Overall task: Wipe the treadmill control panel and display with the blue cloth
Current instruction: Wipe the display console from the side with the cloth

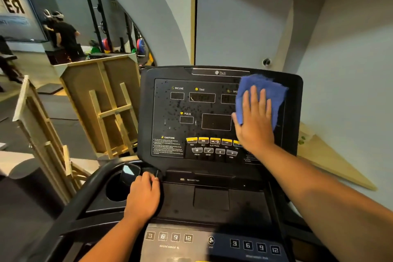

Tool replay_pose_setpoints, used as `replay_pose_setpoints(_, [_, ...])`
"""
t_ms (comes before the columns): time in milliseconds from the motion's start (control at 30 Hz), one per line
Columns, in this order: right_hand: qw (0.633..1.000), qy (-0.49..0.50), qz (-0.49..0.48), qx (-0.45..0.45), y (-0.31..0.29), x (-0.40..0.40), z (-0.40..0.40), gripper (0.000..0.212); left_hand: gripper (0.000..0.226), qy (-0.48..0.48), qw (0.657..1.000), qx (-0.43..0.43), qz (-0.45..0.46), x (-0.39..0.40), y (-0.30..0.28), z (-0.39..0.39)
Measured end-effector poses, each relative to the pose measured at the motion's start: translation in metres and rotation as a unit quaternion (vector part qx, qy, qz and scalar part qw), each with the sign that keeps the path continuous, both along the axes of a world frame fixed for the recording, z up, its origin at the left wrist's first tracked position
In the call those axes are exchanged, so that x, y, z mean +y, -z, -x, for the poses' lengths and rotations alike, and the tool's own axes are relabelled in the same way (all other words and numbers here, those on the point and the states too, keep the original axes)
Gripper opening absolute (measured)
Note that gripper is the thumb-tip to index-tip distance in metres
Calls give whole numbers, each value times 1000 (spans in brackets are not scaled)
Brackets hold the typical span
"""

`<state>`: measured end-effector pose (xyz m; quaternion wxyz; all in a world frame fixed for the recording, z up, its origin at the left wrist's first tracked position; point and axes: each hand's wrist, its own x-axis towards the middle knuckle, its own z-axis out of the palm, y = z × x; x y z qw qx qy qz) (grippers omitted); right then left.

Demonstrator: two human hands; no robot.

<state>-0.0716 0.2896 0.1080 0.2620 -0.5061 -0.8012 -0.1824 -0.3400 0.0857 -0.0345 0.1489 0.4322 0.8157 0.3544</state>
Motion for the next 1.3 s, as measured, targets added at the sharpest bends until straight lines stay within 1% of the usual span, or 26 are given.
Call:
replay_pose_setpoints(67, [993, -70, -14, -99, 28, -16, -3, 76, 19, 2, 1000, 0, -4, 0, 0, 0])
replay_pose_setpoints(133, [972, -133, -25, -191, 52, -23, -26, 77, 19, 3, 1000, 0, -2, 0, 0, 1])
replay_pose_setpoints(167, [962, -155, -27, -221, 59, -23, -40, 77, 20, 3, 1000, 0, 0, 0, -1, 0])
replay_pose_setpoints(233, [949, -185, -26, -253, 60, -17, -70, 78, 20, 4, 1000, -1, 0, 0, -1, 0])
replay_pose_setpoints(300, [949, -184, -19, -255, 50, -4, -93, 81, 19, 4, 1000, -3, -2, 0, -1, 0])
replay_pose_setpoints(333, [958, -165, -18, -234, 40, 5, -99, 82, 18, 3, 1000, -2, -1, 0, -2, -1])
replay_pose_setpoints(367, [972, -136, -14, -190, 27, 13, -99, 83, 18, 2, 1000, -2, 2, 0, -2, -1])
replay_pose_setpoints(433, [995, -62, -6, -77, -2, 25, -81, 77, 18, 1, 1000, -2, 7, 1, -3, -2])
replay_pose_setpoints(467, [999, -30, -5, -41, -13, 27, -66, 74, 18, 2, 1000, -2, 10, 0, -4, -2])
replay_pose_setpoints(500, [1000, -10, -10, -26, -17, 26, -50, 73, 18, 2, 1000, -2, 11, 0, -5, -2])
replay_pose_setpoints(567, [998, -20, -25, -47, -12, 16, -22, 74, 18, 1, 1000, -3, 10, 0, -5, -2])
replay_pose_setpoints(633, [988, -92, -37, -118, 14, 1, -14, 74, 18, 1, 1000, 0, 11, -1, -6, -3])
replay_pose_setpoints(733, [953, -182, -32, -239, 50, -13, -40, 74, 17, 0, 1000, 1, 10, -1, -7, -4])
replay_pose_setpoints(800, [932, -224, -15, -284, 60, -14, -66, 73, 17, 2, 1000, 1, 9, -2, -8, -4])
replay_pose_setpoints(867, [932, -231, -8, -279, 55, -8, -85, 72, 18, 3, 1000, 0, 7, -2, -8, -4])
replay_pose_setpoints(900, [942, -216, -9, -257, 47, -3, -87, 72, 18, 2, 1000, -1, 7, -2, -9, -5])
replay_pose_setpoints(1000, [982, -130, -16, -138, 15, 7, -59, 72, 18, 1, 1000, 2, 10, -2, -10, -6])
replay_pose_setpoints(1067, [992, -85, -12, -87, 6, 5, -26, 72, 18, 0, 1000, 4, 15, -3, -10, -6])
replay_pose_setpoints(1100, [992, -89, -18, -89, 10, 1, -14, 72, 17, -1, 1000, 5, 15, -3, -11, -6])
replay_pose_setpoints(1167, [977, -157, -31, -141, 29, -10, -4, 72, 17, -4, 1000, 6, 12, -2, -10, -5])
replay_pose_setpoints(1233, [945, -244, -23, -217, 53, -24, -13, 72, 16, -4, 1000, 7, 13, -2, -9, -5])
replay_pose_setpoints(1300, [917, -289, -2, -274, 67, -30, -36, 72, 16, -5, 1000, 6, 14, -2, -8, -5])
